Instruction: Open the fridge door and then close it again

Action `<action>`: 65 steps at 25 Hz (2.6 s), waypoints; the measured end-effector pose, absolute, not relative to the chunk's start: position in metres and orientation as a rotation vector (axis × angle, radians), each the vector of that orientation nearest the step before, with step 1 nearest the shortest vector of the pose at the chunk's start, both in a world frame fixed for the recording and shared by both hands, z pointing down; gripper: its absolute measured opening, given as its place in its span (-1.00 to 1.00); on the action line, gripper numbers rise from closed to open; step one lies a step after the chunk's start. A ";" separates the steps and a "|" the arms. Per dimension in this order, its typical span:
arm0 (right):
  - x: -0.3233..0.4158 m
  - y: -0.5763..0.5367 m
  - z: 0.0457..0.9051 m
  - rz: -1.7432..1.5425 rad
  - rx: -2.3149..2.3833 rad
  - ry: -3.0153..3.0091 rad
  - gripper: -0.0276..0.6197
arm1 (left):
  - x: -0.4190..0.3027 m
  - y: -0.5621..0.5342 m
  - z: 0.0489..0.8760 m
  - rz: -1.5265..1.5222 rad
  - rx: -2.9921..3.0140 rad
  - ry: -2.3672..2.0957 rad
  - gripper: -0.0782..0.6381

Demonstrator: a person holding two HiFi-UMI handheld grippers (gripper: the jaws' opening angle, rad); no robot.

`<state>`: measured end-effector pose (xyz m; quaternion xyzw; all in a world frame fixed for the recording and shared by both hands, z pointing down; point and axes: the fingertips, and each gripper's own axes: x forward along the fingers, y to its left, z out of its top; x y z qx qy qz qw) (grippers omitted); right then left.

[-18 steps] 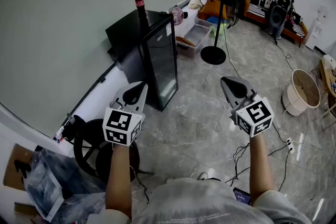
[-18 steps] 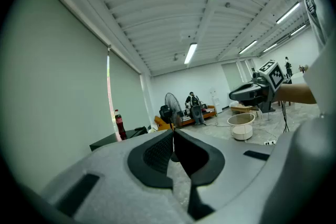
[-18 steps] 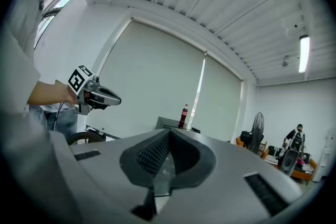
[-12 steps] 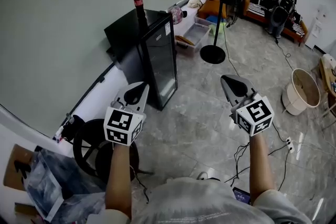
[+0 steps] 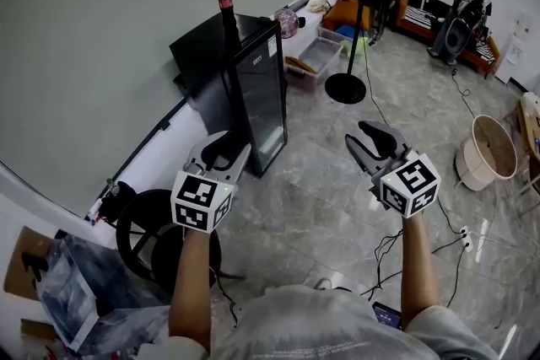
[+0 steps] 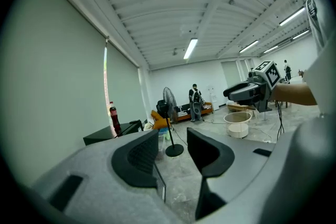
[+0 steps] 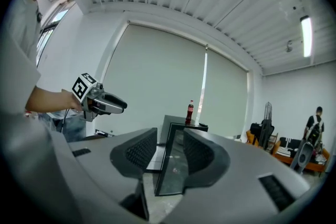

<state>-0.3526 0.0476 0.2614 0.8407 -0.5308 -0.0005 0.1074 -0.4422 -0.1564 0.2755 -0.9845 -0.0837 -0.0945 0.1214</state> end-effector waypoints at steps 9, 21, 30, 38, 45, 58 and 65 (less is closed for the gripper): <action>-0.333 0.066 0.278 0.030 2.462 -1.542 -0.20 | -0.436 -0.142 0.291 -0.330 -2.872 -0.209 -0.10; -0.295 0.132 0.297 0.065 2.476 -1.522 -0.20 | -0.418 -0.090 0.310 -0.370 -2.902 -0.120 -0.10; -0.277 0.170 0.303 0.017 2.485 -1.632 -0.20 | -0.390 -0.050 0.334 -0.440 -2.908 -0.134 -0.10; -0.236 0.165 0.321 0.028 2.418 -1.616 -0.20 | -0.340 -0.053 0.358 -0.470 -2.945 -0.140 -0.10; -0.160 0.135 0.342 0.112 2.413 -1.715 -0.28 | -0.267 -0.085 0.394 -0.545 -2.968 -0.102 -0.09; 0.007 -0.009 0.362 0.163 2.235 -1.908 -0.33 | -0.128 -0.212 0.426 -0.618 -3.025 0.155 -0.10; 0.050 -0.085 0.358 0.092 2.091 -1.989 -0.22 | -0.106 -0.269 0.434 -0.627 -3.035 0.318 -0.10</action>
